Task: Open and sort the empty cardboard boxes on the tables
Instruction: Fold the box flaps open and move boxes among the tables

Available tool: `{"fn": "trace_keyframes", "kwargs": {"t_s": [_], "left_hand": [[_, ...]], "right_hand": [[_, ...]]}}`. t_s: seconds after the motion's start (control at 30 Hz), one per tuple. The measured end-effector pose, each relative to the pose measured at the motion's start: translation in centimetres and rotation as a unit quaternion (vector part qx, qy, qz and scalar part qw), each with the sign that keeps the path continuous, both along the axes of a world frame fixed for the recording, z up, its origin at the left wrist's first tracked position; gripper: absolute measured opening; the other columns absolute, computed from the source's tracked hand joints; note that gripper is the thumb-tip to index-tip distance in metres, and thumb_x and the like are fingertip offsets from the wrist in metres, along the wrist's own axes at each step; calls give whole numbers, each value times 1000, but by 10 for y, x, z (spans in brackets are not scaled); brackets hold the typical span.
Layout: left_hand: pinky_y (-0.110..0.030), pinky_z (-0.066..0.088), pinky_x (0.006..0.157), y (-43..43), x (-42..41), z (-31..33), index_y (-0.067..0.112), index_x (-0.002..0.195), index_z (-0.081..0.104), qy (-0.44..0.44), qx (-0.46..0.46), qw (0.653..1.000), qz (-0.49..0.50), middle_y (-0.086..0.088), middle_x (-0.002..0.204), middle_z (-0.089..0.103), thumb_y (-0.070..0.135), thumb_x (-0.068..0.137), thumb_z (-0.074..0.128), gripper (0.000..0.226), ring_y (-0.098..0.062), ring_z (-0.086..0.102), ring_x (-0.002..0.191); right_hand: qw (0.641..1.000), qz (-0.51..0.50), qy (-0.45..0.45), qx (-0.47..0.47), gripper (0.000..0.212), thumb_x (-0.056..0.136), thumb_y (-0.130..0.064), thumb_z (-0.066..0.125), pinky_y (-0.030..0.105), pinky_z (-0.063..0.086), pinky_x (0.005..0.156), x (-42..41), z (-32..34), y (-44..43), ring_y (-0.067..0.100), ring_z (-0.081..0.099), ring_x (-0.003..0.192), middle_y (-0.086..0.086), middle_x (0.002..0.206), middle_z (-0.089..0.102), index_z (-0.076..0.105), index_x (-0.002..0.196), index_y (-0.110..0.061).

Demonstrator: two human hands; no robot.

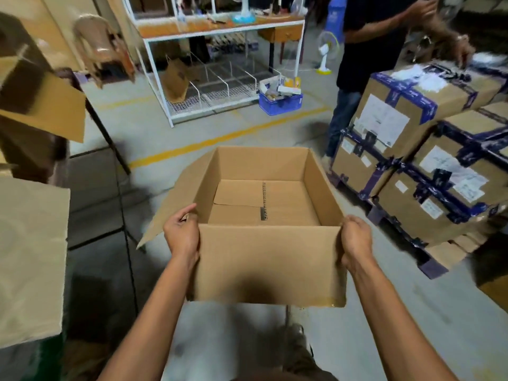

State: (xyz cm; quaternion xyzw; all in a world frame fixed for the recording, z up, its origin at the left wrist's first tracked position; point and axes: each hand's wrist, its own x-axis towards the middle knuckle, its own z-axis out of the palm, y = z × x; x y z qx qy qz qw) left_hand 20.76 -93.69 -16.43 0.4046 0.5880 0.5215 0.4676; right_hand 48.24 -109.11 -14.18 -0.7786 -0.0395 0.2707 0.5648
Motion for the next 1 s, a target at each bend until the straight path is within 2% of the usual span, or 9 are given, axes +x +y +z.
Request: {"fn": "trace_keyframes", "kwargs": {"t_s": [0.07,0.13,0.2,0.4,0.5,0.6,0.73,0.87,1.0], "left_hand": [[-2,42,61,34,11,9,13,107,74,-7,23,999,33,7,81,64,-6,90,52,33,4,52,66],[-1,43,67,69,24,20,8,107,73,-12,50,996,70,-1,101,70,-9,88,51,34,7,59,77],[-3,44,68,102,38,35,9,107,73,-21,68,993,96,-1,107,69,-9,90,51,33,10,61,75],[-2,44,70,196,80,92,3,108,73,4,137,975,175,-3,108,70,-12,88,51,34,17,60,73],[0,40,59,236,90,128,5,109,73,27,172,963,207,9,98,67,-12,88,50,36,17,53,60],[1,39,62,269,83,157,8,110,73,57,210,944,246,5,104,68,-11,87,51,37,18,54,64],[-1,42,67,318,58,188,15,110,73,83,245,921,292,2,109,69,-8,87,53,38,15,58,73],[-17,44,63,368,22,217,28,106,72,86,286,886,354,7,101,71,-5,85,54,44,-4,53,68],[-9,44,65,413,-25,253,30,110,71,103,329,848,402,15,96,67,-3,85,56,44,-2,54,75]], "right_hand": [[999,26,-11,33,33,89,-16,50,40,46,99,18,8,49,20,58,106,-3,113,64,64,117,-23],[996,56,-16,66,45,89,-16,51,43,47,104,40,16,103,22,60,112,1,124,65,62,132,-19],[992,79,-14,97,53,86,-22,52,48,45,107,60,29,156,24,58,120,3,134,61,57,139,-20],[974,130,-15,185,60,76,-27,52,49,49,104,106,66,302,22,63,118,3,131,66,62,135,-19],[964,126,3,233,56,77,-15,54,45,50,104,116,88,376,22,64,116,1,126,68,64,132,-13],[949,145,35,277,58,76,-12,56,46,51,103,110,107,440,21,66,115,1,127,67,63,134,-12],[922,197,59,327,60,76,-10,56,47,52,102,83,130,522,19,66,114,-2,129,67,60,136,-12],[898,227,80,367,54,79,-5,57,52,52,100,40,158,609,23,69,110,-1,123,70,63,132,-11],[862,270,107,414,48,86,5,53,46,52,102,-18,200,694,23,68,111,3,117,70,62,132,-5]]}}
